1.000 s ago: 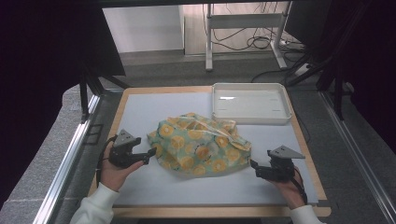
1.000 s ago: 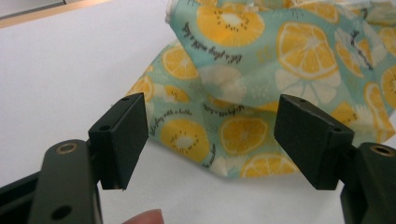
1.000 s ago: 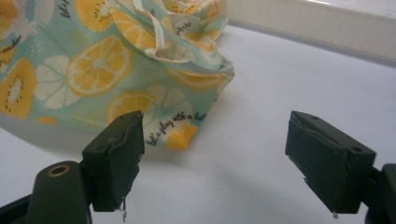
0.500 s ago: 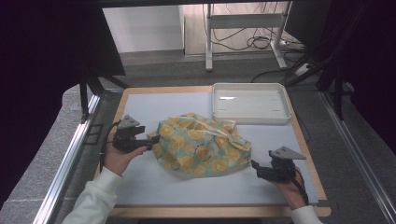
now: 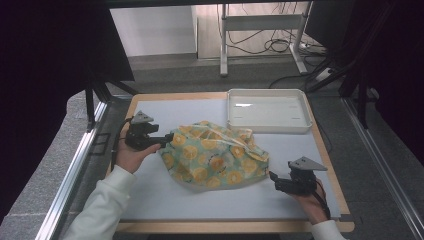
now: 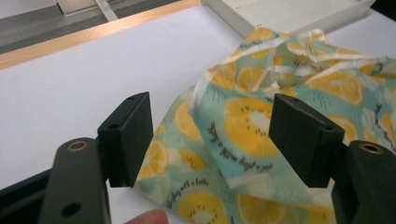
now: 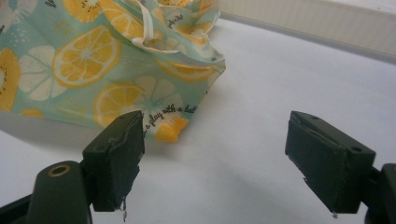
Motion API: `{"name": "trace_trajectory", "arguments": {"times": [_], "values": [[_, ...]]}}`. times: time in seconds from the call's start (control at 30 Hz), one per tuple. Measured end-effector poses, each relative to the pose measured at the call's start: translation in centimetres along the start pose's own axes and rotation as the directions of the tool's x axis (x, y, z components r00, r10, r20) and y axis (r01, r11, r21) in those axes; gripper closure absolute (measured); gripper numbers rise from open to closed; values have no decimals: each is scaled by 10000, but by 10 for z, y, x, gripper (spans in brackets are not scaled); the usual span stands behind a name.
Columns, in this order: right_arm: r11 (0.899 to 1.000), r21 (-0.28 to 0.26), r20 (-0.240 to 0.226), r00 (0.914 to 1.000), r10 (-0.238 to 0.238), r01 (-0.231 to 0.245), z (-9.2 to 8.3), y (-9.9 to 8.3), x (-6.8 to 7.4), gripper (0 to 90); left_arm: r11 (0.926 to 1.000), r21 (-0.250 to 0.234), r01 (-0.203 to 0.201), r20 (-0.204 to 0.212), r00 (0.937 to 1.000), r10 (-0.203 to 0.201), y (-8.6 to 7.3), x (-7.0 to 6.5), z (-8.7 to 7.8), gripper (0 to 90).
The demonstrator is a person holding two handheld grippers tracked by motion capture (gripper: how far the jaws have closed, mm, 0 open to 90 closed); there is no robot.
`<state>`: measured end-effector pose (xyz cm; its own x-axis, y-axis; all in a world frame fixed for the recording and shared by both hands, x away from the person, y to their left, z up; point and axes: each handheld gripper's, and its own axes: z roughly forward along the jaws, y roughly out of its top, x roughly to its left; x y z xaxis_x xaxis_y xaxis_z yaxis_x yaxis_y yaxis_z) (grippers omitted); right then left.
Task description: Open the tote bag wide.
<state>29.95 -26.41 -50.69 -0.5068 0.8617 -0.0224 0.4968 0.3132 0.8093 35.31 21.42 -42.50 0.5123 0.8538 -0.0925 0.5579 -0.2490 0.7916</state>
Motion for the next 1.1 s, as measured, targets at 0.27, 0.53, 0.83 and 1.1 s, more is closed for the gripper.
{"name": "trace_trajectory", "arguments": {"times": [0.27,0.53,0.83,1.1], "values": [[10000,21,37,10000,-14,14,1,-1,-1,196,9998,185,-117,106,9999,115,12,2,14,329],[10000,55,64,10000,-45,45,1,-1,-2,196,9988,303,-379,190,9991,373,24,3,26,338],[9999,123,68,10000,-34,33,2,-2,-3,196,9972,520,-545,410,9978,524,36,6,42,342],[9999,123,29,10000,-58,58,3,-2,-4,196,9938,858,-707,823,9946,637,45,3,59,340]]}}
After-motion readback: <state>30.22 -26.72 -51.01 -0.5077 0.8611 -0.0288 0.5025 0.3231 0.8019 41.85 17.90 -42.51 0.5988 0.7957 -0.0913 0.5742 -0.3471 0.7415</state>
